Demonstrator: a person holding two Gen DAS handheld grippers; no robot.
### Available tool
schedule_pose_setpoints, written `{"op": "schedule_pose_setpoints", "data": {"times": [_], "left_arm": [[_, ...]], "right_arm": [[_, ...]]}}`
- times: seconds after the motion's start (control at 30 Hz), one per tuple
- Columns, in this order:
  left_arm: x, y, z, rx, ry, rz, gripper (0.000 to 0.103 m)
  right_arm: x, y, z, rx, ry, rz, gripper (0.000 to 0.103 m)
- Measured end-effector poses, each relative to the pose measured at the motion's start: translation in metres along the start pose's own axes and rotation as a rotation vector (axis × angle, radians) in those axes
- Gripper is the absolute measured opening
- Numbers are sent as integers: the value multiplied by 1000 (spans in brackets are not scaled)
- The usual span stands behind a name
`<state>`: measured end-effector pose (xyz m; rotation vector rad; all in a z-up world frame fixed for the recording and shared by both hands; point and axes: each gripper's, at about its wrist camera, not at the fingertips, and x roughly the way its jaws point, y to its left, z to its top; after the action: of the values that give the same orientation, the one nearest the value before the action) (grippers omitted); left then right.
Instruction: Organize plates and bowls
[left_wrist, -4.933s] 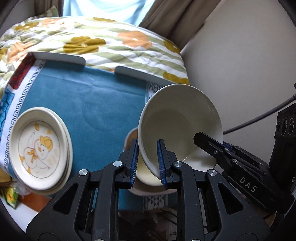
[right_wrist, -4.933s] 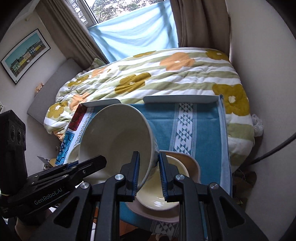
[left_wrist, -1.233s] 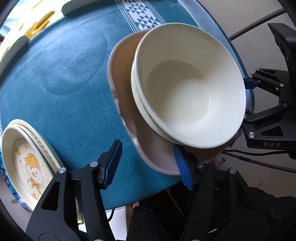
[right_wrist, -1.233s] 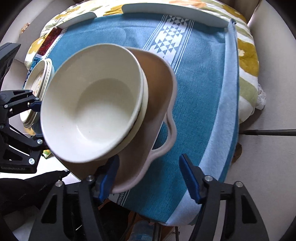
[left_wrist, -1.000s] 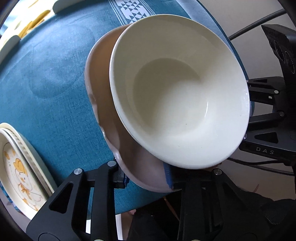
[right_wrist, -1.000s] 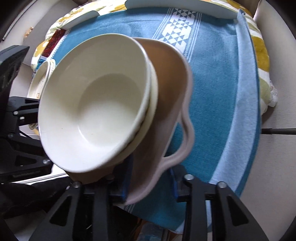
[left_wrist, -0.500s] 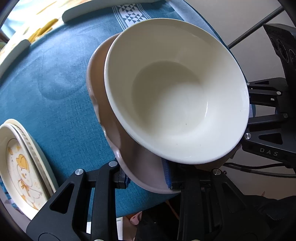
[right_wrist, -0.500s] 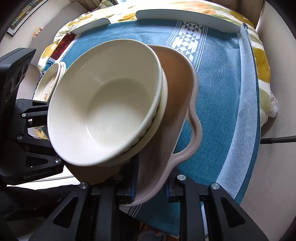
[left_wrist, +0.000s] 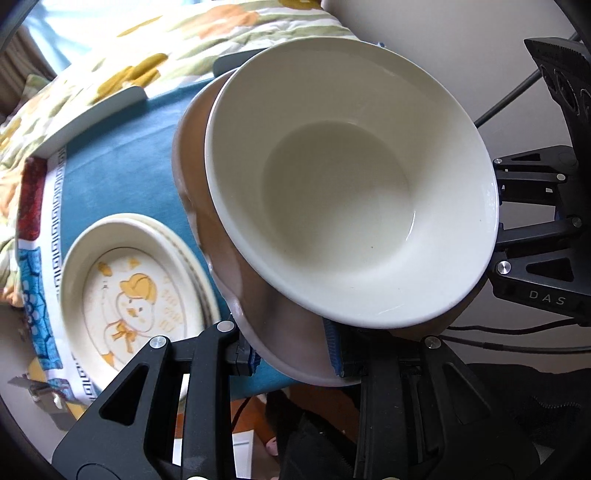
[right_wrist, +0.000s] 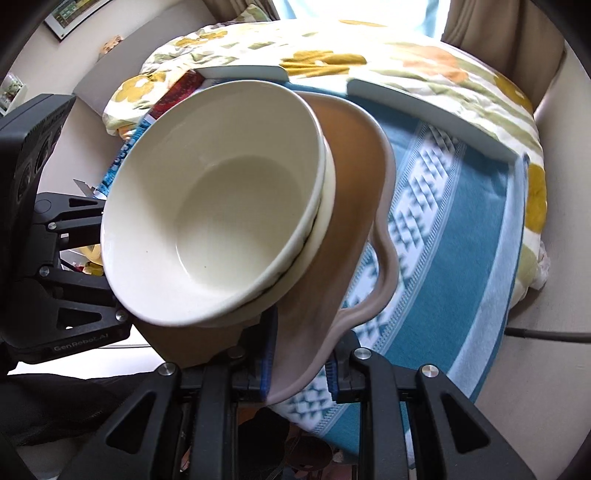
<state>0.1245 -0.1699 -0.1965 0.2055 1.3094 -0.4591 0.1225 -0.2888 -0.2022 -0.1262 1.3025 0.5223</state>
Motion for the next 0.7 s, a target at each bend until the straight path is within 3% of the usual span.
{"op": "schedule_pose_setpoints", "data": {"times": [0.37,0.7], "left_arm": [[-43,103,-41,18,13,49,24],[-13,173,-65,25,79,51,24]], "right_arm": [[20,92,47,-20,-26,23,21],[71,152,67,26,13,41,21]]}}
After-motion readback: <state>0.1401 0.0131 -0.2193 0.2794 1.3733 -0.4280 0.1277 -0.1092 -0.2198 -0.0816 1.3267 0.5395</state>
